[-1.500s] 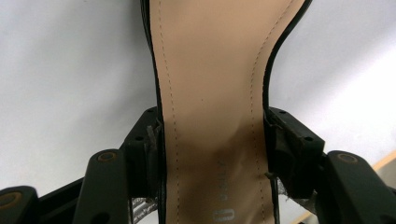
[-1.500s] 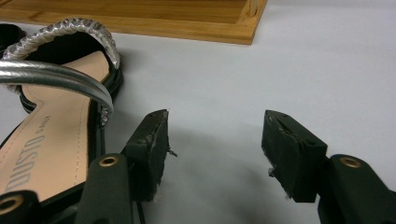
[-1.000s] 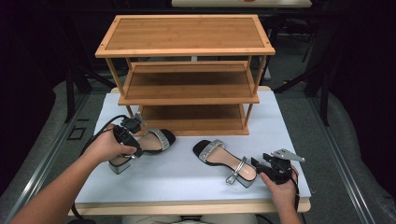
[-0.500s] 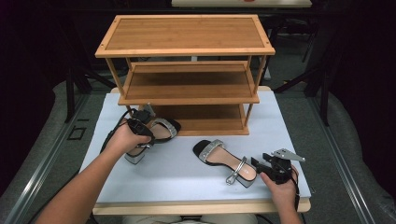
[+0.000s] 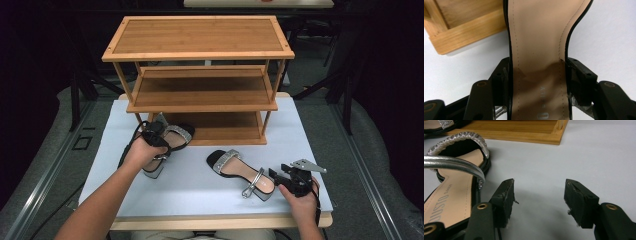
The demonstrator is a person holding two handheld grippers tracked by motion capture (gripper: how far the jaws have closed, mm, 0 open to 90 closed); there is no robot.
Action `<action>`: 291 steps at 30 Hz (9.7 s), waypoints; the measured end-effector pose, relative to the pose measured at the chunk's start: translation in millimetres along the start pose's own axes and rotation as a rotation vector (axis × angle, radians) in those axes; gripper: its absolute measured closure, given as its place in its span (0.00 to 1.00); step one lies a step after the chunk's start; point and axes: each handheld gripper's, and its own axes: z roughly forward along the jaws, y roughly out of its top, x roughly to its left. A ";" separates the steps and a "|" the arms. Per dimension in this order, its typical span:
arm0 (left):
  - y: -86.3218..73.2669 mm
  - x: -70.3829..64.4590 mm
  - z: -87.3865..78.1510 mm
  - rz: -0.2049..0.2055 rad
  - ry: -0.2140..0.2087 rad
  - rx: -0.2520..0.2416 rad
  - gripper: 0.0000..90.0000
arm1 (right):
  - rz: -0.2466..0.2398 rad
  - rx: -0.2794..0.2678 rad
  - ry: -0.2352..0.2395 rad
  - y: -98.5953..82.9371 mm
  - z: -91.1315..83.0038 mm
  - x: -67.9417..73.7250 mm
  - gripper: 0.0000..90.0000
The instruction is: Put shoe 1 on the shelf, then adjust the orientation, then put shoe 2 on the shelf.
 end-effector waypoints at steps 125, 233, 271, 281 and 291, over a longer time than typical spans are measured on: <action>1.7 -14.3 21.5 0.278 -0.105 -0.451 0.34 | -0.004 0.007 0.016 1.5 1.3 0.6 0.45; -143.9 20.8 10.5 0.183 -0.189 -0.549 0.39 | -0.433 0.980 0.145 96.8 79.5 99.0 0.44; -145.5 26.8 9.0 0.163 -0.208 -0.559 0.40 | -0.434 1.025 0.120 98.0 84.0 97.7 0.47; -143.9 22.4 8.2 0.178 -0.204 -0.561 0.40 | -0.378 0.911 0.120 111.4 72.7 96.3 0.47; -143.3 19.9 9.9 0.175 -0.210 -0.557 0.40 | -0.275 0.808 0.069 124.6 84.2 87.9 0.47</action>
